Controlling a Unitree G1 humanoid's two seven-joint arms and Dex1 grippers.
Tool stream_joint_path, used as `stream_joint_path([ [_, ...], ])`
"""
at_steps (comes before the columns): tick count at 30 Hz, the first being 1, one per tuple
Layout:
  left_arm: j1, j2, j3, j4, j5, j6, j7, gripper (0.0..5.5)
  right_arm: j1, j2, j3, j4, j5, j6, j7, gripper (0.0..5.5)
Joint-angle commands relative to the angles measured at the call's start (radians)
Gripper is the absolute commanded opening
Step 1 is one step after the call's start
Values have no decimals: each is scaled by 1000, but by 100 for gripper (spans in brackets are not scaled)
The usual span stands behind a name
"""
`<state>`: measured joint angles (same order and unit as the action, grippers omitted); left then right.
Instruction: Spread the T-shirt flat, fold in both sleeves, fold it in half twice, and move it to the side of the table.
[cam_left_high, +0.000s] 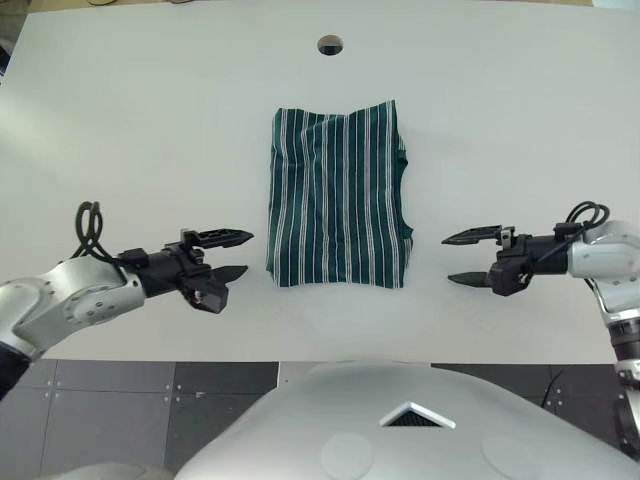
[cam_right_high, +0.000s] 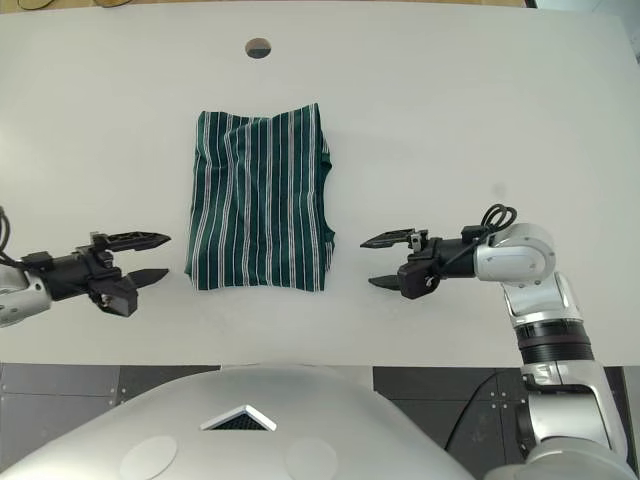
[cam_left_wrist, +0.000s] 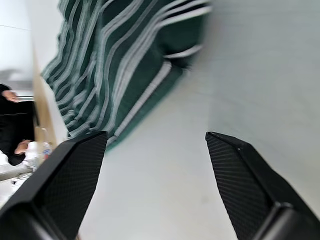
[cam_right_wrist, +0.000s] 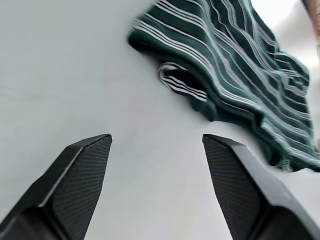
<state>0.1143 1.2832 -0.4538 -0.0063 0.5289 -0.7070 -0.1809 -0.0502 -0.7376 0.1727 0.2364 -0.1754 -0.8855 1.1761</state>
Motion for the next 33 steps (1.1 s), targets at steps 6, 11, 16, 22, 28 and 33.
stream_joint_path([
  [6, -29, -159, -9, 104, 169, -67, -29, 365, -97, 46, 175, 92, -198, -29, -170, 338],
  [11, -51, -206, -18, 143, 175, -109, -57, 365, -126, 64, 252, 122, -229, -32, -237, 338],
  [16, -52, -239, -25, 159, 172, -126, -77, 365, -175, 83, 313, 157, -261, -37, -296, 338],
  [22, -56, -259, -22, 203, 162, -112, -97, 276, -216, 74, 350, 190, -304, -34, -361, 238],
  [28, -65, -268, -17, 226, 171, -116, -99, 184, -228, 67, 377, 187, -289, -31, -371, 135],
  [33, -69, -280, -11, 231, 171, -100, -108, 88, -237, 63, 393, 181, -254, -19, -352, 27],
])
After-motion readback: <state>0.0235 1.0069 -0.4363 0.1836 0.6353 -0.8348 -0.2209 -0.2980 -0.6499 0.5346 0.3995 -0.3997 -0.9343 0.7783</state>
